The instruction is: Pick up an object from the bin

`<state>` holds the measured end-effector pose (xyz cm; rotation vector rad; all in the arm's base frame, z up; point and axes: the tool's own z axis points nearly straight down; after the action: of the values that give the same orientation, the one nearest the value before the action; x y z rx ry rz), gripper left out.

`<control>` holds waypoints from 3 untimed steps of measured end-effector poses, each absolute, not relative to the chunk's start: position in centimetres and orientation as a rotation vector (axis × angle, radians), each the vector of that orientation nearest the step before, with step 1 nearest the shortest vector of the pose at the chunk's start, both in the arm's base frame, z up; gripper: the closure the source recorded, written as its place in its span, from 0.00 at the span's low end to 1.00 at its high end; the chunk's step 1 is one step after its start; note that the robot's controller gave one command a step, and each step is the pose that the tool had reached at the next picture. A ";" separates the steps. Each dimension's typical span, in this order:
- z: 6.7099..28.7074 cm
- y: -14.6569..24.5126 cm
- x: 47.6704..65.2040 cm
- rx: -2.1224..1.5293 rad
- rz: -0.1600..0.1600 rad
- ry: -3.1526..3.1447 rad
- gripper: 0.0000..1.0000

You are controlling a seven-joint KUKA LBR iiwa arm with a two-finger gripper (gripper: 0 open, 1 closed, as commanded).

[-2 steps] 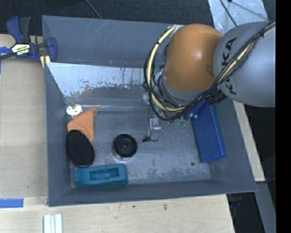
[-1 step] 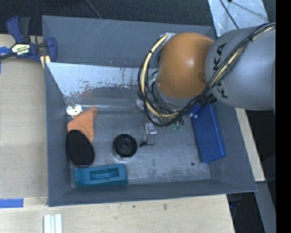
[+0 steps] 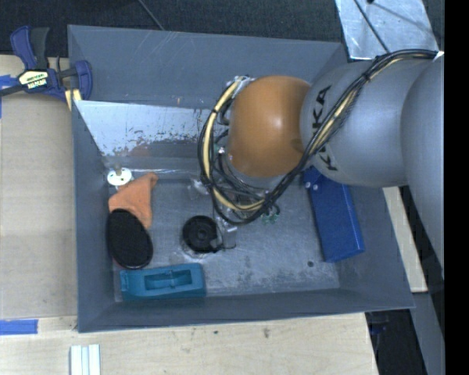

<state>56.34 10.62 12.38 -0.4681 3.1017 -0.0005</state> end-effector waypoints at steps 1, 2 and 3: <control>10.0 11.8 56.5 -0.564 0.001 3.090 0.00; 7.8 10.8 51.3 -0.534 0.004 3.067 1.00; 7.8 10.8 51.3 -0.533 0.004 3.067 1.00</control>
Offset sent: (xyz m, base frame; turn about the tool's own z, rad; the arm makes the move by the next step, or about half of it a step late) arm -0.0583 -0.0003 -0.0538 -0.0481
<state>51.35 10.77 7.85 -0.5328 3.0674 0.0045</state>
